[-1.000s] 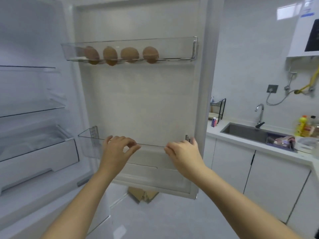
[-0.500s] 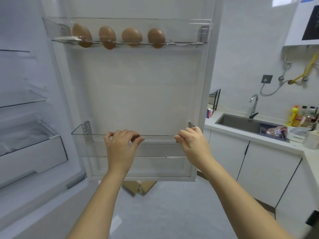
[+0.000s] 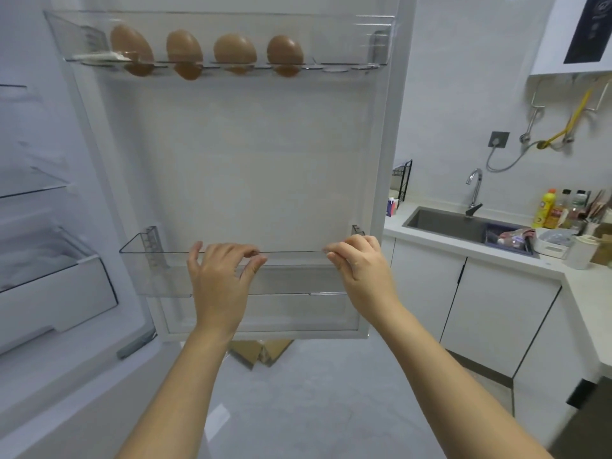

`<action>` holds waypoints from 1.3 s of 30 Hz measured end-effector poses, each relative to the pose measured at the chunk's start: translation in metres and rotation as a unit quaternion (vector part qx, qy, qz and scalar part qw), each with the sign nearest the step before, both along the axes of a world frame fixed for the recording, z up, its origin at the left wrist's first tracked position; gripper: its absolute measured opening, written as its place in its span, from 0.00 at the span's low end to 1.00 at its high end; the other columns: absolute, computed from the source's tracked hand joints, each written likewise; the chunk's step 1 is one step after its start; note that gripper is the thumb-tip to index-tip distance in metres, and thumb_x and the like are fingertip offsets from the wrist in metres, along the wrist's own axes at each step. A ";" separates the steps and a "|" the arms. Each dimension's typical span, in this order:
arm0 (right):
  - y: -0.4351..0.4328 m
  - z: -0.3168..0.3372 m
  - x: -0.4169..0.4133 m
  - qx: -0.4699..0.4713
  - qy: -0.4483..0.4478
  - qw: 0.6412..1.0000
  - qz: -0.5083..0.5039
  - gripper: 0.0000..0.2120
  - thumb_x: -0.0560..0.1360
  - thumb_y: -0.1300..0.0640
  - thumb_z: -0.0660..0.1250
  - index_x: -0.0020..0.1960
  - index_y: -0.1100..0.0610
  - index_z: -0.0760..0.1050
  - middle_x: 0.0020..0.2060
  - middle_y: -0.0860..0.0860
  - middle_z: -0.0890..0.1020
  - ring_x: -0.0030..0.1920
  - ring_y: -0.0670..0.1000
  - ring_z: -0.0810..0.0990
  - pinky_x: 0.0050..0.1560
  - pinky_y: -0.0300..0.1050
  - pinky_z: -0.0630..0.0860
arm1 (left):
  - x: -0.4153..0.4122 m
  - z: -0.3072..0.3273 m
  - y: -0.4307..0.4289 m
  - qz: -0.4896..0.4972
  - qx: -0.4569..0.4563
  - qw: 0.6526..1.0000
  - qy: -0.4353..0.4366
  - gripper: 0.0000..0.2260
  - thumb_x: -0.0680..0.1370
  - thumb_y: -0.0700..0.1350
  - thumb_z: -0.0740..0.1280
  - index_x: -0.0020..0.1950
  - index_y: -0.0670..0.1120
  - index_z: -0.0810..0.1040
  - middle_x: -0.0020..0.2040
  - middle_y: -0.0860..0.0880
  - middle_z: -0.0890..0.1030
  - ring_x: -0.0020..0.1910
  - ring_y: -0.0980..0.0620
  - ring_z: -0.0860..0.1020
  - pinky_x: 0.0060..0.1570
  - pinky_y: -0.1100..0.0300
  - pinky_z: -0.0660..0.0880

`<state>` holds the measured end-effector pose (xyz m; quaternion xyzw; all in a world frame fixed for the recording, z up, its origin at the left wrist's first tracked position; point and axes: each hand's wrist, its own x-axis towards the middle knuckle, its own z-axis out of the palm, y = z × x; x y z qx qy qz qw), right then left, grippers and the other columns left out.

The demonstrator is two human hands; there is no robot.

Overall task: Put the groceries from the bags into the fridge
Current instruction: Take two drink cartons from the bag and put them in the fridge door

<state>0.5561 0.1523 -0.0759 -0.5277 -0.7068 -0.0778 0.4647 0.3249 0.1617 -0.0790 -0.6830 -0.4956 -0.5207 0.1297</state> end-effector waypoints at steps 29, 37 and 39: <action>-0.276 -0.105 0.288 -0.171 -0.043 0.904 -0.390 0.34 0.77 0.33 0.46 0.79 0.42 0.42 0.80 0.50 0.45 0.79 0.52 0.38 0.74 0.59 0.43 | 0.367 -0.079 -0.172 -0.226 -0.069 0.959 0.159 0.32 0.74 0.62 0.61 0.75 0.49 0.64 0.78 0.42 0.60 0.78 0.40 0.51 0.70 0.30 0.43; -0.417 -0.106 0.413 -0.210 -0.047 0.848 -0.484 0.34 0.78 0.34 0.46 0.80 0.46 0.45 0.80 0.52 0.47 0.79 0.55 0.41 0.75 0.62 0.46 | 0.521 -0.103 -0.280 -0.343 -0.102 0.917 0.178 0.31 0.72 0.60 0.68 0.72 0.49 0.68 0.75 0.42 0.65 0.77 0.40 0.56 0.68 0.29 0.44; -0.453 -0.108 0.437 -0.218 -0.040 0.833 -0.507 0.34 0.78 0.34 0.46 0.80 0.46 0.46 0.80 0.53 0.49 0.79 0.56 0.43 0.75 0.62 0.46 | 0.555 -0.107 -0.312 -0.378 -0.097 0.905 0.172 0.31 0.71 0.57 0.72 0.71 0.48 0.71 0.74 0.42 0.66 0.77 0.40 0.57 0.68 0.28 0.45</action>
